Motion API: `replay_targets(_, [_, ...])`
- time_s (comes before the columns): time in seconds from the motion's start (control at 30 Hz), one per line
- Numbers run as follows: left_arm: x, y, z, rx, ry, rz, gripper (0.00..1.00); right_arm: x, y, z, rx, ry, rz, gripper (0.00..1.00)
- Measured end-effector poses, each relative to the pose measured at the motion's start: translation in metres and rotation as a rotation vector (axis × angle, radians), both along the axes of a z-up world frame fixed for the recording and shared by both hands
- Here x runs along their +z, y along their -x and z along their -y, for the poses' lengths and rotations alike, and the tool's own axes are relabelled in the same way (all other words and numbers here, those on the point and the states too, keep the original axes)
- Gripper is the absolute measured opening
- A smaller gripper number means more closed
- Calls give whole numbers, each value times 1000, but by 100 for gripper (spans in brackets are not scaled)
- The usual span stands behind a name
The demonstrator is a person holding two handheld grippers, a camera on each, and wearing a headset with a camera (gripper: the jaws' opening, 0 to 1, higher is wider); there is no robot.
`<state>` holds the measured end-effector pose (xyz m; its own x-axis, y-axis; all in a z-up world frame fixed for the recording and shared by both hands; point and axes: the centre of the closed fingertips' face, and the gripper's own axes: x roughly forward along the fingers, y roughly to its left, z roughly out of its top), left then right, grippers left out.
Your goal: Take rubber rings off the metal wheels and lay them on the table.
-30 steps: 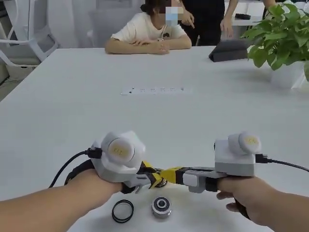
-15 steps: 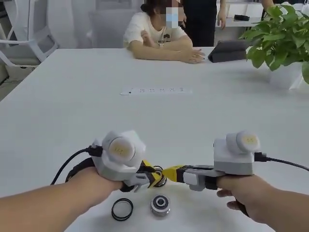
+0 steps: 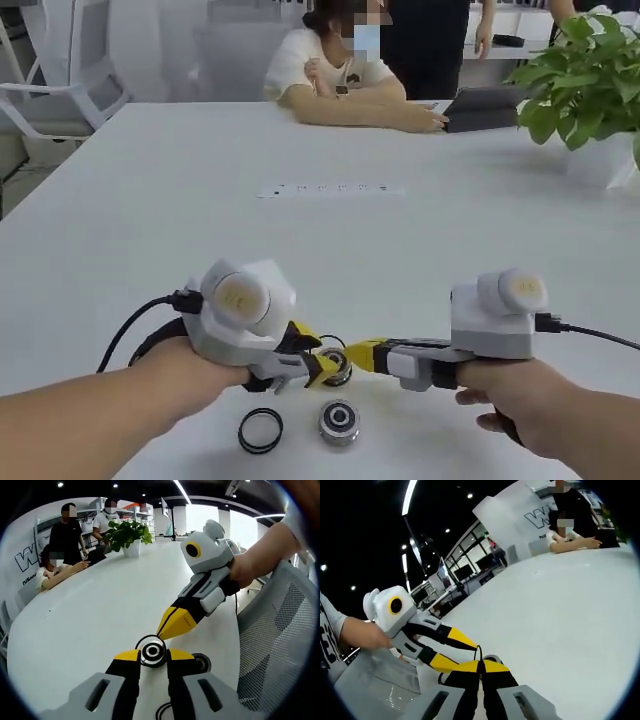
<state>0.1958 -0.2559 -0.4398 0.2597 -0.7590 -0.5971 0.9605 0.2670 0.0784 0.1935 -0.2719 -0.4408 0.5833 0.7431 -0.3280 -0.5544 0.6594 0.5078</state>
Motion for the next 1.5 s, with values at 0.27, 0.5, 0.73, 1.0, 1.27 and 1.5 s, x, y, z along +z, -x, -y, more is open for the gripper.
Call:
replay_targets(0.27, [12,2,-9,-2,22,-5,25,4,1,-4,17,-7,4,0])
replay_targets(0.5, [19,6,-16,-12,36,-7,31,8,1,-6,30,-13,10,0])
replay_targets(0.73, [30,10,-24,-18,61,-7,35,14,0,-9,36,-24,18,0])
replay_targets(1.0, [43,12,-36,-13,89,-5,40,23,0,-12,47,-35,29,0])
replay_targets(1.27, [52,16,-49,-6,108,-8,46,28,3,-18,62,-44,32,0])
replay_targets(1.5, [58,25,-63,-5,126,-16,49,35,8,-28,87,-55,37,0])
